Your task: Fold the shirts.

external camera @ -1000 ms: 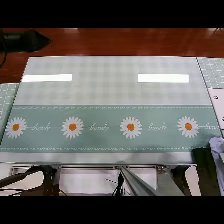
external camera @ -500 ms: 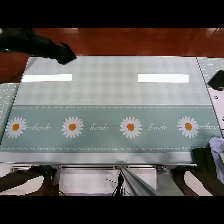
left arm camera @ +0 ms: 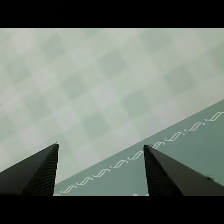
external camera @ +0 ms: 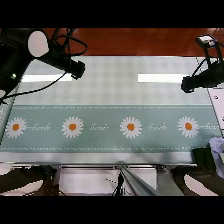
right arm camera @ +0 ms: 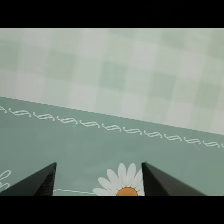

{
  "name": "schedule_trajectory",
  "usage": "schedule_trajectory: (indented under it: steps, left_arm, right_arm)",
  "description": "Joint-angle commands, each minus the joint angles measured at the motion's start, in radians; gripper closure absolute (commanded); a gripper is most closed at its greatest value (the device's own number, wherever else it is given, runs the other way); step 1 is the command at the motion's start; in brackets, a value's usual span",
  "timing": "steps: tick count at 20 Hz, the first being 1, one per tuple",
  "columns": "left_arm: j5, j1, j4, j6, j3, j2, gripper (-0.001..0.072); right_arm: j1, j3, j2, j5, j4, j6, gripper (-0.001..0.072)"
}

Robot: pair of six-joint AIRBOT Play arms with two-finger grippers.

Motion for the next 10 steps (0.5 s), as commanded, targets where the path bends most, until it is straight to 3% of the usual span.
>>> schedule_trajectory:
  steps: [1,10]
  left_arm:
    - [-0.010,-0.013,0.032,-0.015,0.001,-0.011,0.0102]
    - [-0.010,-0.013,0.032,-0.015,0.001,-0.056,0.0102]
  right_arm:
    - [0.013,0.001,-0.006,-0.002,-0.012,0.002,0.0111]
    - [0.013,0.001,-0.006,-0.002,-0.012,0.002,0.0111]
